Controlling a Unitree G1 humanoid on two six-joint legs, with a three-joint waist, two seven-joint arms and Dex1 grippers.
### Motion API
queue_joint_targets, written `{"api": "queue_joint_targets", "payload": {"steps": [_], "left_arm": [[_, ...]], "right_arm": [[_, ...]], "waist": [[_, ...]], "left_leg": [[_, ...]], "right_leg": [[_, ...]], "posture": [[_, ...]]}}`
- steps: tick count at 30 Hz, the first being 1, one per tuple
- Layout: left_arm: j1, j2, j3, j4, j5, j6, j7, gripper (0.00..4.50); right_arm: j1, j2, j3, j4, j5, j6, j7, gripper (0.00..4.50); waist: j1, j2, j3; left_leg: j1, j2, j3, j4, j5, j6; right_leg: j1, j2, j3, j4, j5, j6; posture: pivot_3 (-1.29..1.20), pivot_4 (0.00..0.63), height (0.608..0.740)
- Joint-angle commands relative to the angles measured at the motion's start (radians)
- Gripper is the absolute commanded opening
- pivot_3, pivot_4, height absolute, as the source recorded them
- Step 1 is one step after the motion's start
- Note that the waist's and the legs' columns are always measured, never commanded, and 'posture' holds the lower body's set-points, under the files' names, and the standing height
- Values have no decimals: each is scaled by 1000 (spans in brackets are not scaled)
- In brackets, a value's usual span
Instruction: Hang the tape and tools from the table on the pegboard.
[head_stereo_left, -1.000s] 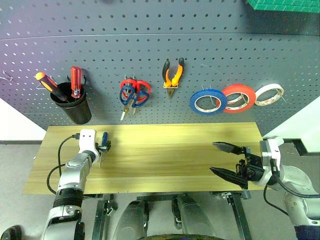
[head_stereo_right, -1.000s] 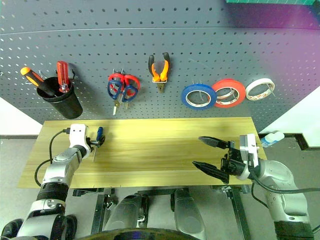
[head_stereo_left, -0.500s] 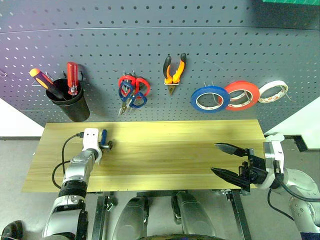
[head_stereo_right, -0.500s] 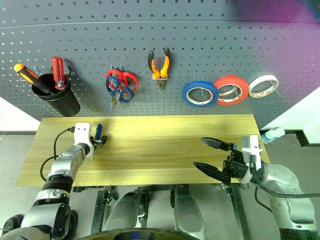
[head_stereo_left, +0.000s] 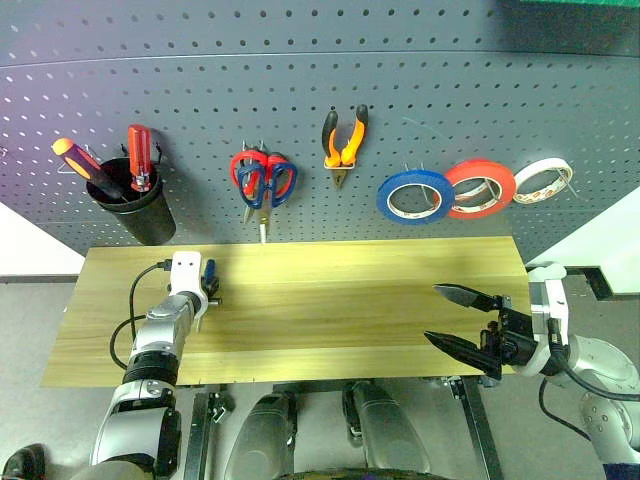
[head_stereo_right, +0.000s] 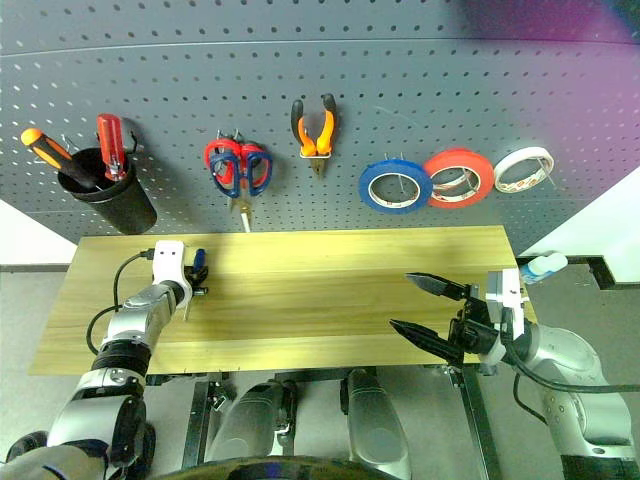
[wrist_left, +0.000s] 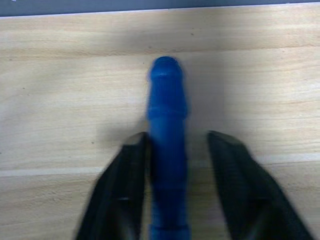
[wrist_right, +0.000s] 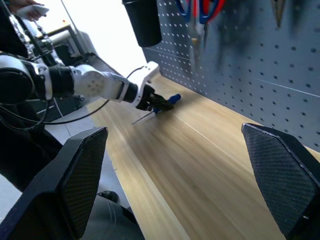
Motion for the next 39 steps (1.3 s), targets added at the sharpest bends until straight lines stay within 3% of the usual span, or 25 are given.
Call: {"api": "queue_joint_targets", "payload": {"steps": [1, 18, 26, 39], "left_arm": [[49, -9, 0, -23, -8, 53, -8, 613], [224, -32, 9, -416, -25, 206, 25, 614], [306, -14, -59, -607, -8, 210, -22, 614], [358, 60, -152, -697, 97, 3, -81, 614]], "right_arm": [[-6, 7, -13, 6, -1, -33, 13, 4500], [-106, 41, 28, 150, -15, -107, 118, 4500], [-187, 69, 33, 241, 1, -125, 158, 4500], [-291, 140, 50, 349, -26, -181, 171, 4500]], "waist": [[-6, 0, 0], [-7, 2, -3], [-2, 4, -10], [15, 10, -109]], "left_leg": [[0, 0, 0, 0, 0, 0], [0, 0, 0, 0, 0, -1], [-1, -1, 0, 1, 0, -1], [1, -1, 1, 2, 1, -2]], "right_leg": [[0, 0, 0, 0, 0, 0], [0, 0, 0, 0, 0, 1], [0, 0, 0, 0, 1, 1], [2, 1, 0, 0, 2, 1]], "posture": [[-199, 249, 730], [-162, 167, 730], [-148, 123, 730], [-153, 18, 730]]}}
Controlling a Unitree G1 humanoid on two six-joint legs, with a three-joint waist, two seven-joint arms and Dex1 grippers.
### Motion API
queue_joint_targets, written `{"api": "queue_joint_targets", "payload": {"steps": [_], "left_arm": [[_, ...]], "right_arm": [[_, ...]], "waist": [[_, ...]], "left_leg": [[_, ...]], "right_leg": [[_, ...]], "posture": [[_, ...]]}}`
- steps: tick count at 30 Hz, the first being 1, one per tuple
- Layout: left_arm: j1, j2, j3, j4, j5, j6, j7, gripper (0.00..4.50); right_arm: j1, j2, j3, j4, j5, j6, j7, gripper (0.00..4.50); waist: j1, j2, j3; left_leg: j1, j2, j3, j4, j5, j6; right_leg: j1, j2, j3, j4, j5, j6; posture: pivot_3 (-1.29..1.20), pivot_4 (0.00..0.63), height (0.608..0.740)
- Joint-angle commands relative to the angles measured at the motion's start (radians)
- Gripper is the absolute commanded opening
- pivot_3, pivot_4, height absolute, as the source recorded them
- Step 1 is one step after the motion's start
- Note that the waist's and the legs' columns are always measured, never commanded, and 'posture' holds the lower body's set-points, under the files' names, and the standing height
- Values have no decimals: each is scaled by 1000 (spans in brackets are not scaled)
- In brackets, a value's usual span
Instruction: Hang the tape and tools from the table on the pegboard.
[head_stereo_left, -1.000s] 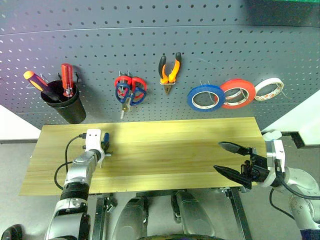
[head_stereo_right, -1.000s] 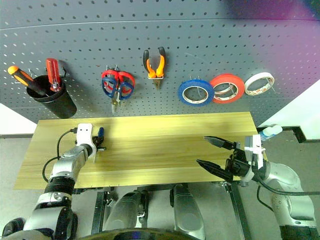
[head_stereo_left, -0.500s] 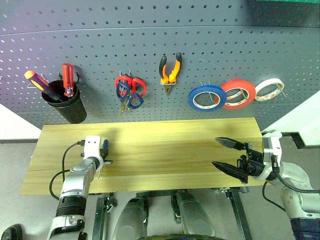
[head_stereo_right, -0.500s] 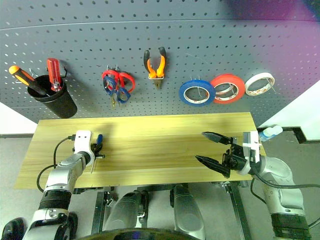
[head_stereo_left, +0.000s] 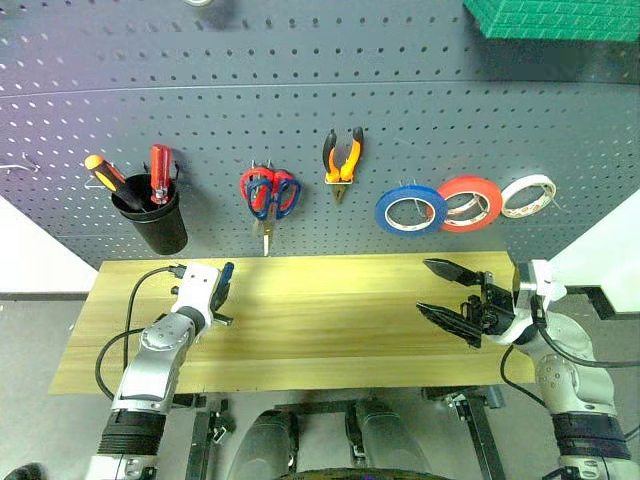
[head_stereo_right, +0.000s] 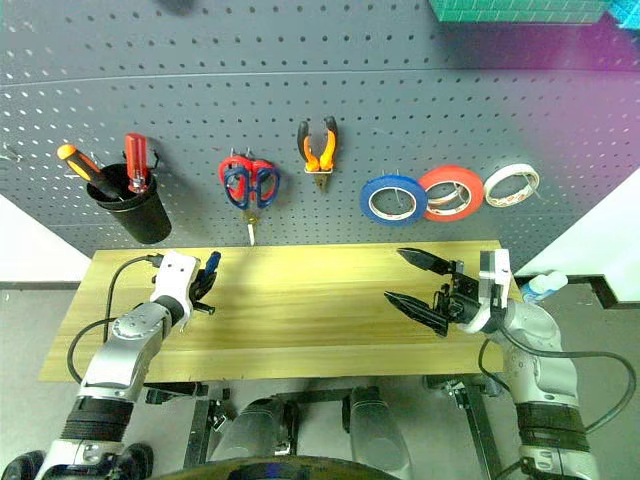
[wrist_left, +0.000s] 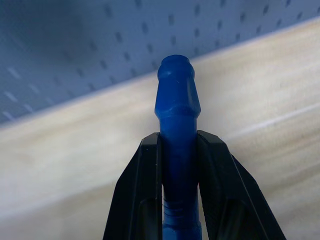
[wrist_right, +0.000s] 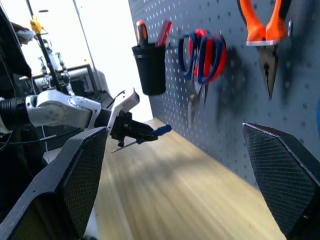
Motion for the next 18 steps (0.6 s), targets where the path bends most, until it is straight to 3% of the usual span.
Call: {"api": "queue_joint_targets", "payload": {"steps": [1, 8, 18], "left_arm": [[14, 11, -10, -38, 28, -72, -2, 614], [28, 2, 17, -81, 32, -219, 10, 614], [66, 12, 69, -183, 41, -444, 42, 614]], "right_arm": [[-33, 1, -7, 26, -1, -28, 26, 4500], [-95, 6, -25, 108, 24, -20, 69, 4500], [-155, 16, -30, 214, 18, -35, 120, 4500]], "waist": [[1, 1, -15], [2, 4, -52], [3, 9, -72]], "left_leg": [[0, 0, 0, 0, 0, 0], [1, 0, 0, 1, 0, 0], [2, 0, 0, 2, 0, 0]], "right_leg": [[0, 0, 0, 0, 0, 0], [1, 0, 0, 1, 1, -1], [2, 1, 1, 2, 1, -1]], "posture": [[-153, 18, 730], [-140, 0, 730], [-104, 0, 730]]}}
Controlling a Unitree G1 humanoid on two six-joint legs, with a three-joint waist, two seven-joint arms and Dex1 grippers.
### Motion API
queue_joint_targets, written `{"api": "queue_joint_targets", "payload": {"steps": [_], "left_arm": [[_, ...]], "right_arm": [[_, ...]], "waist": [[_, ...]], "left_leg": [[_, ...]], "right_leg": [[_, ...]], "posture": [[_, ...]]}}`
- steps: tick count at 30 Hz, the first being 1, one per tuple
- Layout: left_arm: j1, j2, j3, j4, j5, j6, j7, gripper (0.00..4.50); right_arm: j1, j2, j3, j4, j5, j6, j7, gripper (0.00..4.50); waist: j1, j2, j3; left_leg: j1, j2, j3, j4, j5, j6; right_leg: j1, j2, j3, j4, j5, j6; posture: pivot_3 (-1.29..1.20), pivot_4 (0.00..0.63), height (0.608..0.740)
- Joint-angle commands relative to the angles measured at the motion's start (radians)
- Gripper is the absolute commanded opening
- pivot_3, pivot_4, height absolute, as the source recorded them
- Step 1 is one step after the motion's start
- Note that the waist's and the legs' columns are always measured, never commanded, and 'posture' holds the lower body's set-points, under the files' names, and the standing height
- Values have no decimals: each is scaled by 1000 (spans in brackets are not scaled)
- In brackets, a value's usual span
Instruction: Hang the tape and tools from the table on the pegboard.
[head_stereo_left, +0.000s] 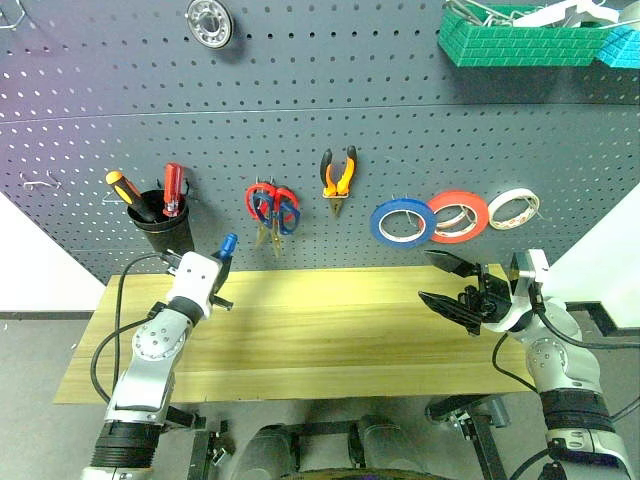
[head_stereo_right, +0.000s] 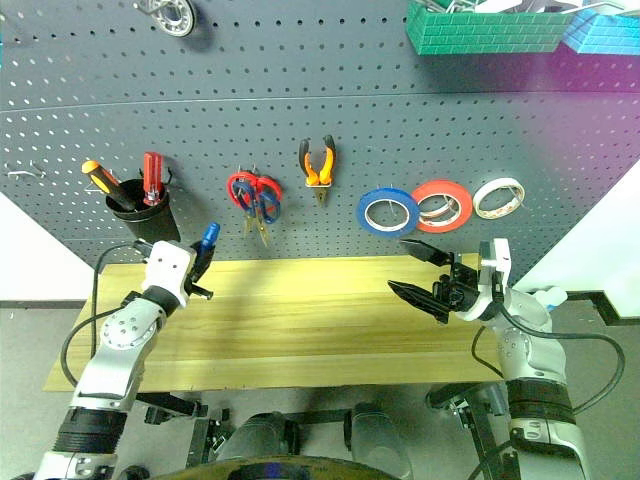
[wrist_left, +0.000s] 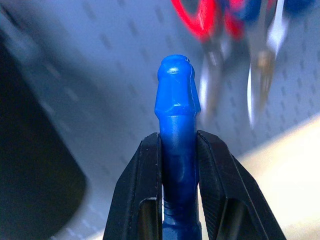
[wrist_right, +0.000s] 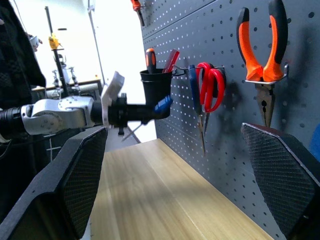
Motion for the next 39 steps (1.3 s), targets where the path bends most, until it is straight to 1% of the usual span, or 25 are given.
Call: {"api": "queue_joint_targets", "payload": {"steps": [1, 5, 7, 15, 20, 26, 33, 39], "left_arm": [[6, 7, 42, -76, -2, -83, 10, 614], [20, 8, 75, -140, 12, -93, 37, 614], [8, 3, 93, -167, -4, -78, 45, 614], [-134, 25, 136, -167, -26, -52, 46, 614], [-218, 49, 169, -134, -67, -47, 28, 614], [-325, 101, 219, -80, -86, -49, 27, 614], [-387, 143, 243, -6, -94, -76, 13, 614], [-426, 172, 248, 77, -75, -118, 22, 614]], "right_arm": [[-42, 5, -26, 31, 9, -22, 19, 4500], [-65, 5, -28, 65, 2, -33, 29, 4500], [-72, 5, -28, 75, 1, -36, 33, 4500], [-102, 8, -23, 106, -9, -42, 36, 4500], [-114, 7, -25, 107, -6, -31, 40, 4500], [-102, 18, -39, 78, 38, 16, 47, 4500], [-89, 30, -41, 43, 82, 77, 54, 4500], [-80, 63, -78, -29, 166, 157, 18, 4500]], "waist": [[2, 1, -3], [2, 2, -8], [3, 2, -9], [8, 2, -10], [5, 2, -10], [4, 2, -10], [3, 2, -10], [2, 2, -10]], "left_leg": [[0, 0, 0, 0, 0, 0], [0, 0, 0, 1, 0, 0], [1, 0, 0, 1, 0, 0], [2, 0, 0, 4, 0, 0], [3, 0, 0, 7, 0, 0], [2, 0, 0, 15, 0, 0], [13, 0, 0, 16, 0, 0], [14, 0, 0, 16, 0, 0]], "right_leg": [[0, 0, 0, 0, 0, 0], [0, 0, 0, 2, 0, 0], [1, 0, 0, 2, 0, 0], [2, 1, 0, 6, 0, 0], [2, 1, 0, 9, 0, 0], [3, 2, 0, 13, 1, -1], [14, 2, 0, 12, 1, 1], [15, 2, 0, 12, 1, 1]], "posture": [[-101, 0, 730], [-97, 0, 730], [-89, 0, 730], [-78, 0, 730], [-79, 0, 730], [-78, 0, 730], [-83, 0, 730], [-87, 0, 730]]}}
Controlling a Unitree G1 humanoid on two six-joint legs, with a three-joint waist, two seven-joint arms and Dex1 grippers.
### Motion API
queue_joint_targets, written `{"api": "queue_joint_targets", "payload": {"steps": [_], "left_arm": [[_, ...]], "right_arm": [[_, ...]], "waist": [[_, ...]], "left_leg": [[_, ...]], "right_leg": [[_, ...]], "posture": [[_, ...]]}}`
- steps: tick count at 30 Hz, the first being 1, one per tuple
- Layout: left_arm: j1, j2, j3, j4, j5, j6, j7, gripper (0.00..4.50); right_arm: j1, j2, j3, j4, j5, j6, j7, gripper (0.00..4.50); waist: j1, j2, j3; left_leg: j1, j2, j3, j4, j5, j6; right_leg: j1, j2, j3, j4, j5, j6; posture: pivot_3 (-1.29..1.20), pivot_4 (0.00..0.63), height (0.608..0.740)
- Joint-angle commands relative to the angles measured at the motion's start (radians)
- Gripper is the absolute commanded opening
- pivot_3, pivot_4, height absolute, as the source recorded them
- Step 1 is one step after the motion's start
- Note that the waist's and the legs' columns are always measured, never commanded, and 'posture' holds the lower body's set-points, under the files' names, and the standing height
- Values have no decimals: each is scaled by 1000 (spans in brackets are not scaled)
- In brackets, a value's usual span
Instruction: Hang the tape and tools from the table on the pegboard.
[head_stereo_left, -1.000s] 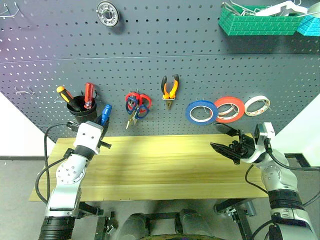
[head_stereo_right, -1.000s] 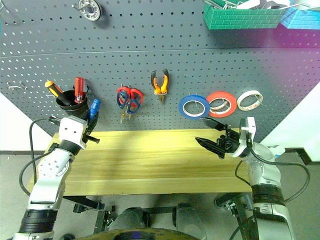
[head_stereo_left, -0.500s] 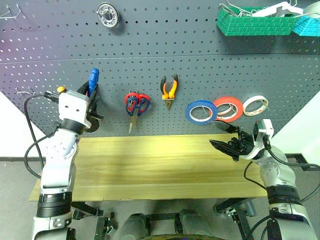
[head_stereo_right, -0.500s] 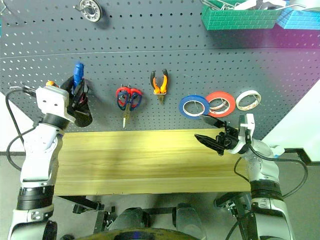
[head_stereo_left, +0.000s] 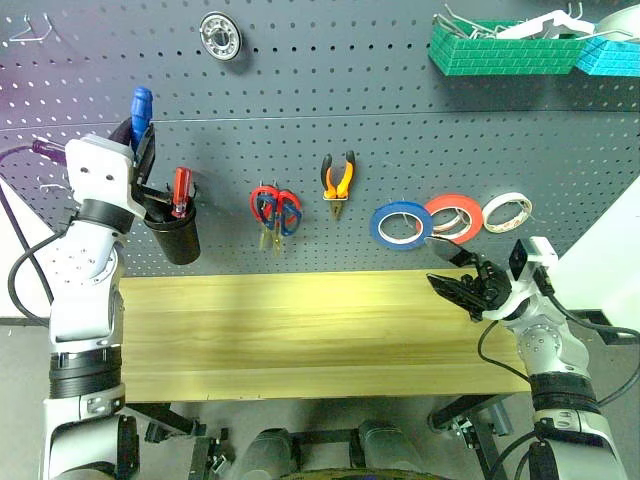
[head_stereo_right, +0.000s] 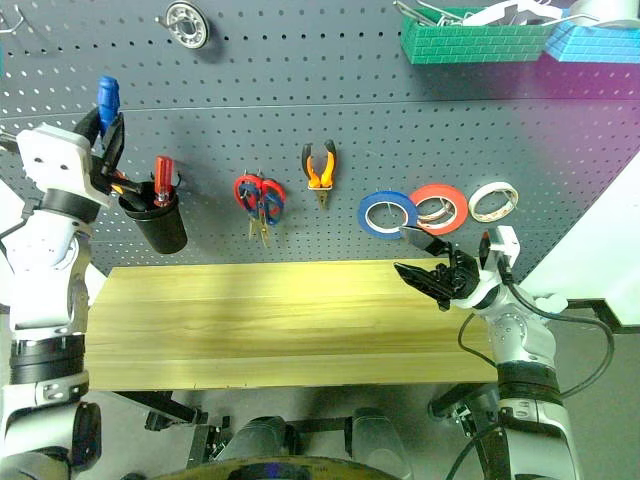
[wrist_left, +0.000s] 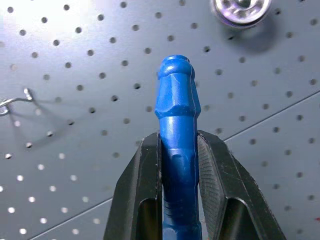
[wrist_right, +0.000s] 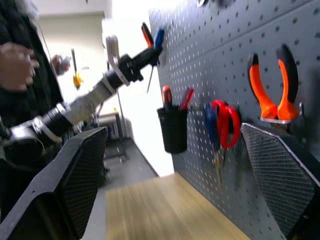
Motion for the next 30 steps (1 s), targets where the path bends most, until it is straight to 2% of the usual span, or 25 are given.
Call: {"api": "queue_joint_targets", "payload": {"steps": [1, 12, 26, 30], "left_arm": [[-41, 26, 24, 27, 6, -45, 6, 614], [-138, 37, 22, 239, -11, -139, -2, 614], [-198, -67, 12, 450, -117, -208, -64, 614], [-175, -87, 6, 460, -97, -217, -39, 614]], "right_arm": [[-3, 20, -33, -79, 61, 40, -20, 4500], [20, 29, -22, -107, 28, 37, -26, 4500], [29, 6, -30, -116, 9, 40, -38, 4500], [27, 1, -32, -111, 5, 42, -36, 4500]], "waist": [[-1, 0, 0], [0, 0, 0], [-1, 0, 0], [-3, 0, 0]], "left_leg": [[0, 0, 0, 0, 0, 0], [0, 0, 0, 0, 0, 0], [-1, 0, 0, 0, 0, 0], [-1, 0, 0, 0, 0, 0]], "right_leg": [[0, 0, 0, 0, 0, 0], [0, 0, 0, 0, 0, 0], [-1, 0, 0, 0, 0, 0], [-1, 0, 0, 0, 0, 0]], "posture": [[-87, 0, 730], [-92, 0, 730], [-104, 0, 730], [-102, 0, 730]]}}
